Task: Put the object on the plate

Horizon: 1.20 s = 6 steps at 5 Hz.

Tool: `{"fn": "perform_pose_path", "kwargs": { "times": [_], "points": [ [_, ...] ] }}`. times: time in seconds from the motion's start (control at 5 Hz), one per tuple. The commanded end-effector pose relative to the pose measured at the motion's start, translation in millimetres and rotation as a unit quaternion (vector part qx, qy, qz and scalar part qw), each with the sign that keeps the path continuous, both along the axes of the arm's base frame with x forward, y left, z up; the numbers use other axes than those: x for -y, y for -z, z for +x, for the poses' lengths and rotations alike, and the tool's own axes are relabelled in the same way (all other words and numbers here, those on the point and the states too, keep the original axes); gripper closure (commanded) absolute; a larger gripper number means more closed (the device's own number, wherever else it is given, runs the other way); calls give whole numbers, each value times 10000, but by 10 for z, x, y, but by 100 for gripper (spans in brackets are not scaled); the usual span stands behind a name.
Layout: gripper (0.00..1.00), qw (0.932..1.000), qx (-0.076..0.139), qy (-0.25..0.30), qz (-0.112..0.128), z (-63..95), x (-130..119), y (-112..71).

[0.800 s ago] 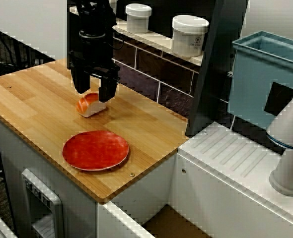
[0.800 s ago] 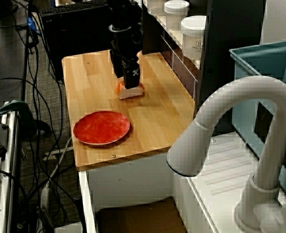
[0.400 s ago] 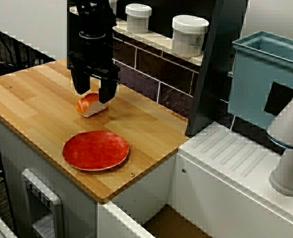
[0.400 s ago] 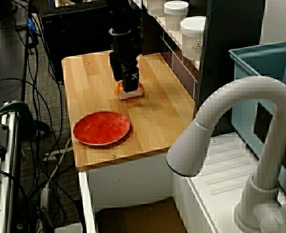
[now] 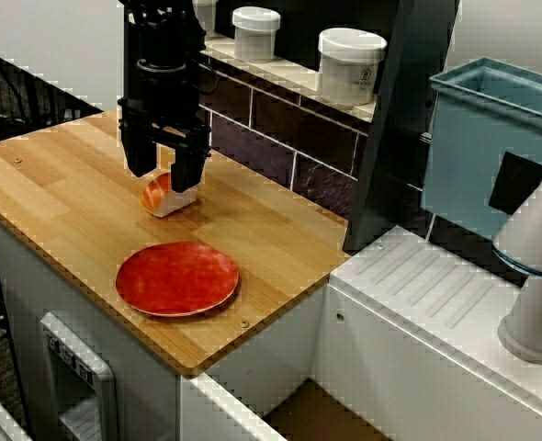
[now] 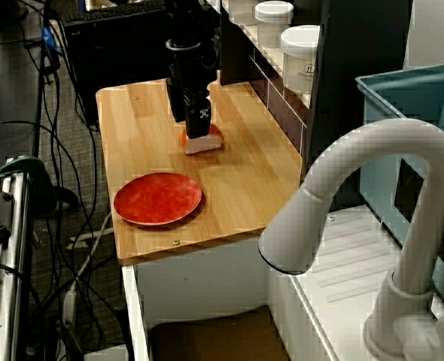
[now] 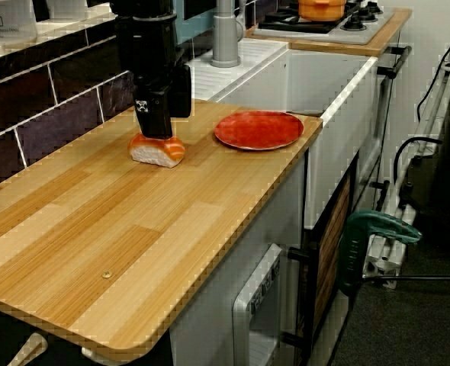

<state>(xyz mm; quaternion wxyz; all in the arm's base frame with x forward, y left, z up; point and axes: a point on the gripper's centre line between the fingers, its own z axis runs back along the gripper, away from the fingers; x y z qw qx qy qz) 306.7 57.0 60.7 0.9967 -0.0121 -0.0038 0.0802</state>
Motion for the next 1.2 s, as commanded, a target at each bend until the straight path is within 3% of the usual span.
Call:
{"fn": "perform_pose_path", "kwargs": {
  "times": [0.0, 0.6, 0.8, 1.0],
  "points": [
    [0, 9987, 455, 57, 224, 59, -20, 77],
    [0, 9987, 402, -11, 308, 118, 22, 290],
    [100, 9991, 313, -115, 261, 147, 9, 304],
    [100, 9992, 277, -156, 248, 182, -7, 287]
  ]
}}
